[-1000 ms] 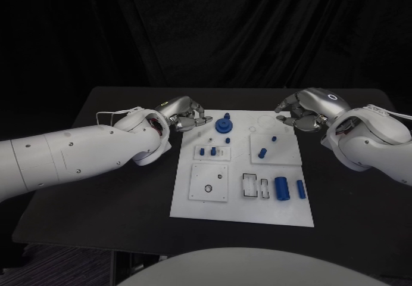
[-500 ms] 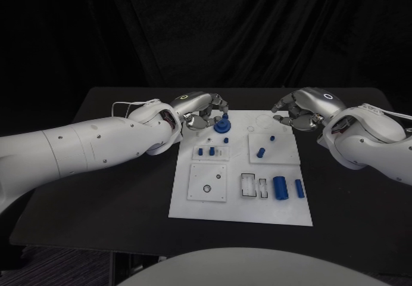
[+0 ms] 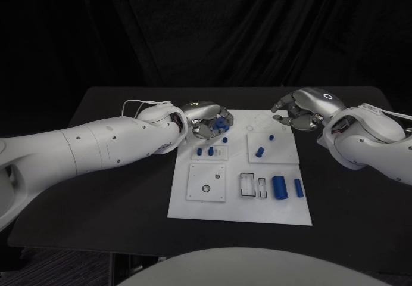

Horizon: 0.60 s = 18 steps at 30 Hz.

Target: Assemble the parts on the task board

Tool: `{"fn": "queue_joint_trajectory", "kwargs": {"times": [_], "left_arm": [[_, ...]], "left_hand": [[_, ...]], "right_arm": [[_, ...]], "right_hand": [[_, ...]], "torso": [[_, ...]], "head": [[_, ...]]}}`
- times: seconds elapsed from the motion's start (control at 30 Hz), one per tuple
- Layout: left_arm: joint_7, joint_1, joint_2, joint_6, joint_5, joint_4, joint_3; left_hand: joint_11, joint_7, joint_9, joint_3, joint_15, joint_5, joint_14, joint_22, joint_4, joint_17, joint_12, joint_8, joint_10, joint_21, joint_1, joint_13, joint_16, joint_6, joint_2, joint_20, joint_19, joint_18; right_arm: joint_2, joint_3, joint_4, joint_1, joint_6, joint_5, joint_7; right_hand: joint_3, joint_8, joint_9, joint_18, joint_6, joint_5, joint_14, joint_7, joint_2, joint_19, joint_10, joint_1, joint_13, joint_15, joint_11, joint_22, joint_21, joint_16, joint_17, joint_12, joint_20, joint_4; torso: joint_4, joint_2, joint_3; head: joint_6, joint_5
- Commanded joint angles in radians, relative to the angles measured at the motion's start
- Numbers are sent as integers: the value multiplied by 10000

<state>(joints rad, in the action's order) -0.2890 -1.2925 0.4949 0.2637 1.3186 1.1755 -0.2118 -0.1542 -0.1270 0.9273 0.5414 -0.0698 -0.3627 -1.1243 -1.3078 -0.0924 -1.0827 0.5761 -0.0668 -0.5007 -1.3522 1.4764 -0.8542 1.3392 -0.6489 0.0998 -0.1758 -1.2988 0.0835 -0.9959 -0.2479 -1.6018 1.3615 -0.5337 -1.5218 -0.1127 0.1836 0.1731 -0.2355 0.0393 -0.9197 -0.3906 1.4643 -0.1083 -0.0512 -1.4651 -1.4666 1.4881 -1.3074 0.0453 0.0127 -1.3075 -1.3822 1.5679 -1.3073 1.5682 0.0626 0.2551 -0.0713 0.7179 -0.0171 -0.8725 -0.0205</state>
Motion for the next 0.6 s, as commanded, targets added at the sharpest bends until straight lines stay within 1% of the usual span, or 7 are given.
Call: {"fn": "queue_joint_trajectory", "kwargs": {"times": [0.03,0.1,0.17,0.23,0.4,0.47,0.6], "left_arm": [[206,38,-76,-559,280,-25,12],[255,49,-104,-622,287,-32,12],[287,58,-126,-680,292,-32,13],[310,70,-146,-728,296,-31,13],[368,101,-182,-848,300,-41,13],[395,115,-192,-912,301,-46,13],[498,133,-216,-976,301,-68,13]], "left_hand": [[-23,-30,-40,70,-10,87,-96,-1693,25,-3,56,-5,-78,-69,-176,0,59,-87,-11,-29,-112,-124],[-26,-62,-61,76,-22,144,-109,-1691,36,15,77,-14,-76,-73,-229,-4,69,-136,-7,-39,-120,-125],[-36,-70,-110,86,-42,321,-189,-1714,52,-11,116,-5,-75,-136,-323,-9,124,-173,-16,-60,-203,-144],[-32,-61,-144,97,-52,413,-289,-1748,64,-75,148,4,-99,-218,-371,-11,187,-183,-31,-71,-308,-169],[-25,-57,-196,111,-66,495,-377,-1776,85,-111,191,19,-162,-288,-425,-7,248,-172,-33,-85,-400,-190],[-13,-74,-245,114,-82,596,-430,-1783,98,-112,254,14,-259,-311,-484,-13,289,-206,-37,-101,-436,-196],[-3,-68,-288,110,-83,682,-428,-1784,122,-72,321,15,-326,-319,-522,-38,299,-222,-34,-108,-453,-196]], "right_arm": [[-14,6,-22,-23,-135,-63,-63],[-11,6,-22,-23,-132,-63,-66],[-7,6,-22,-23,-128,-63,-67],[-4,6,-22,-23,-122,-63,-68],[-4,6,-20,-23,-112,-63,-70],[-4,6,-19,-23,-110,-63,-68],[-8,6,-20,-23,-100,-63,-69]], "right_hand": [[61,-36,12,78,43,-32,1065,-30,48,-34,-1042,-49,-2634,-36,63,-2008,42,29,-2635,26,66,1],[61,-36,12,78,43,-32,1065,-30,48,-34,-1042,-49,-2634,-36,63,-2008,42,29,-2635,26,66,1],[61,-36,12,78,43,-32,1065,-30,48,-34,-1042,-49,-2634,-36,63,-2008,42,29,-2635,26,66,1],[61,-36,12,78,43,-32,1065,-30,48,-34,-1042,-49,-2634,-36,63,-2008,42,29,-2635,26,66,1],[66,-33,13,77,36,-43,1065,-28,27,-38,-1042,-40,-2634,-34,61,-2010,37,29,-2635,26,65,-14],[66,-33,13,77,36,-43,1065,-28,27,-38,-1042,-40,-2634,-34,61,-2010,37,29,-2635,26,65,-14],[66,-33,13,77,36,-43,1065,-28,27,-38,-1042,-40,-2634,-34,61,-2010,37,29,-2635,26,65,-14]], "torso": [[5,3,-7],[7,4,-11],[15,4,-14],[5,-11,-12],[-14,-18,-10],[-5,-19,-16],[-6,-17,-13]], "head": [[-1,-4],[-1,-1],[-1,-8],[-1,19],[-1,30],[-1,25],[-1,18]]}}
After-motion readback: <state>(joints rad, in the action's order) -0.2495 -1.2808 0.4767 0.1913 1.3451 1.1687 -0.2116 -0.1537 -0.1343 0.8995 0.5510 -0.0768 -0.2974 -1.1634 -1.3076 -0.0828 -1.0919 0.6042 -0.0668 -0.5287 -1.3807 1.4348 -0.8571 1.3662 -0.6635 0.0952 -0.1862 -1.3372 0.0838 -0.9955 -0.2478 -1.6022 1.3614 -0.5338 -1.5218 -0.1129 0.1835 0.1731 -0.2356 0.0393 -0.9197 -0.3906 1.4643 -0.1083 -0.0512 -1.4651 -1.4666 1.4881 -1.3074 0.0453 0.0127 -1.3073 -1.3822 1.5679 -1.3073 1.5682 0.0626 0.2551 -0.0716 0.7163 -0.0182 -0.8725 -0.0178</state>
